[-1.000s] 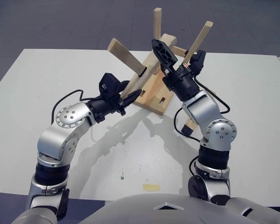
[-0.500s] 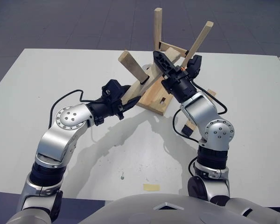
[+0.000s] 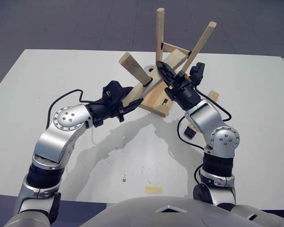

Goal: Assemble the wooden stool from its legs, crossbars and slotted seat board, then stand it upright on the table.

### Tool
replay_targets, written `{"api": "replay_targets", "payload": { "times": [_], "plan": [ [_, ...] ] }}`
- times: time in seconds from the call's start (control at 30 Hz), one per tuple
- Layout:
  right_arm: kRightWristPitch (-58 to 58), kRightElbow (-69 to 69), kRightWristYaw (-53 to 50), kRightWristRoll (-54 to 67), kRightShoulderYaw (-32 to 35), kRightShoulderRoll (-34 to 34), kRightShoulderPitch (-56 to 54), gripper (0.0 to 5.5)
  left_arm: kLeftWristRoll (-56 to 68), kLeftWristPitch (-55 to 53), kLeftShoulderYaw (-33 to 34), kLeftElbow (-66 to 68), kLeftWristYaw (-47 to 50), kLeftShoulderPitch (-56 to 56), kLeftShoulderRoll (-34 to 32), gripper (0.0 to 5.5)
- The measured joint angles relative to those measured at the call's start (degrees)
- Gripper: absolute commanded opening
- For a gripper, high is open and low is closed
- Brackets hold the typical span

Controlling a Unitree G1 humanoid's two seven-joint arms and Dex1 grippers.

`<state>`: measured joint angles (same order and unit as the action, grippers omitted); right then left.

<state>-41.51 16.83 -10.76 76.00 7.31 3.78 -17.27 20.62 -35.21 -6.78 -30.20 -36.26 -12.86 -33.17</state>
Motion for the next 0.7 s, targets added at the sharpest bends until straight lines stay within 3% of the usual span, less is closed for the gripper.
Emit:
{"api": "replay_targets", "payload": {
  "times": [0.27,0.47,0.7],
  "plan": [
    [6.1,0.1,1.4,-6.0,2.0,-0.2,1.1,1.0,3.9,-2.9,2.2,0.0,-1.3,-0.1,-0.2,3.32],
    [11.1,0.6,1.6,-18.1,3.9,-4.3,6.2,1.0,4.0,-3.9,5.0,0.3,-0.4,0.8,-1.1,4.24],
    [19.5,2.4,-1.6,-30.0,5.5,-3.8,9.4,1.01,1.4,-3.6,3.3,1.1,2.1,3.3,-0.9,5.4]
  ]
}}
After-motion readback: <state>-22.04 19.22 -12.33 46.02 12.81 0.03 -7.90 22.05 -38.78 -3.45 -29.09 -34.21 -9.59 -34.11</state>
